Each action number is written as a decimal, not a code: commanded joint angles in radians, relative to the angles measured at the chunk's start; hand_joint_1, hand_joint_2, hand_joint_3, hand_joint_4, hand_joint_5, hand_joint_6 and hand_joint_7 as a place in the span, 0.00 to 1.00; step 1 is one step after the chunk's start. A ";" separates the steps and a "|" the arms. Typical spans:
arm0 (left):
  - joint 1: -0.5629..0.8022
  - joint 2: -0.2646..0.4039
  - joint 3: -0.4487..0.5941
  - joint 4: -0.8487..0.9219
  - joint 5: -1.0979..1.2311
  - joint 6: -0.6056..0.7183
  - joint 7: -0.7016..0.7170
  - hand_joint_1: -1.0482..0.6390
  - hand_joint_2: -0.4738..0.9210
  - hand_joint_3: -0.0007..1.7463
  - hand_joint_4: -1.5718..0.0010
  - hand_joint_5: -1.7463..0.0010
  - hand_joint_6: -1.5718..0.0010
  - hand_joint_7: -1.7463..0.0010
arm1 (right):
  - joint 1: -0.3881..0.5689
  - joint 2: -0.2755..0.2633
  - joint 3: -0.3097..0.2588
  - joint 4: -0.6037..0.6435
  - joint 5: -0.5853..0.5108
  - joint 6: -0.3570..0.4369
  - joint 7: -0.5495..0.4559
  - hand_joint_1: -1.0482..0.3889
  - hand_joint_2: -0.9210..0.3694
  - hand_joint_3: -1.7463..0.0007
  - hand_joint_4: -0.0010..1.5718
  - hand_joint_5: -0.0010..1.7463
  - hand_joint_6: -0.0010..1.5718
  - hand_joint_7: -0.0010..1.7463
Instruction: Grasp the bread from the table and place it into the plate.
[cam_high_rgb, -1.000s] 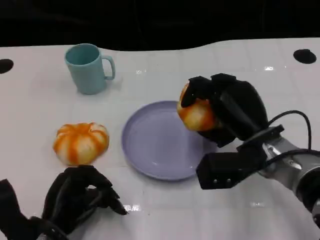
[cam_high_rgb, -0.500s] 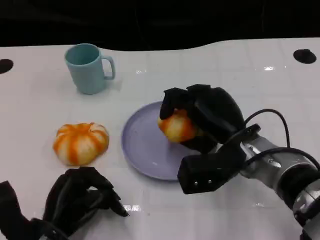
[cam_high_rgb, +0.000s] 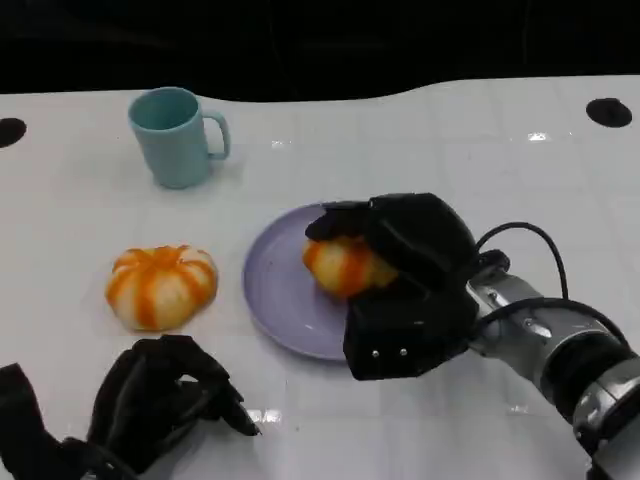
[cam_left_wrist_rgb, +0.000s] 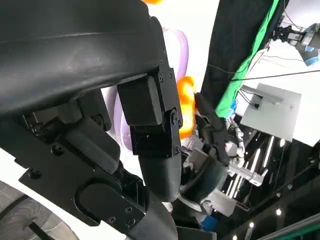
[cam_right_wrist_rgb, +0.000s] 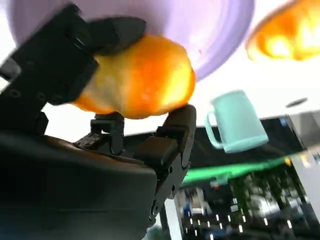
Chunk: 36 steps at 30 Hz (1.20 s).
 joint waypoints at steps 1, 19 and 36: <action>0.004 0.012 0.005 -0.004 0.000 -0.003 0.018 0.00 0.77 0.00 0.00 0.67 0.00 0.80 | -0.022 -0.015 0.002 -0.029 0.010 0.039 0.082 0.26 0.00 0.85 0.14 0.19 0.26 0.01; 0.003 0.011 0.003 -0.005 0.002 -0.004 0.021 0.00 0.77 0.00 0.00 0.66 0.00 0.80 | 0.032 -0.069 -0.031 -0.168 0.070 0.052 0.254 0.14 0.00 0.78 0.02 0.13 0.09 0.00; -0.011 0.012 0.004 0.016 0.004 -0.020 0.016 0.00 0.78 0.00 0.00 0.67 0.00 0.80 | 0.228 -0.252 -0.093 -0.470 0.089 -0.126 0.182 0.24 0.00 0.88 0.29 0.27 0.33 0.08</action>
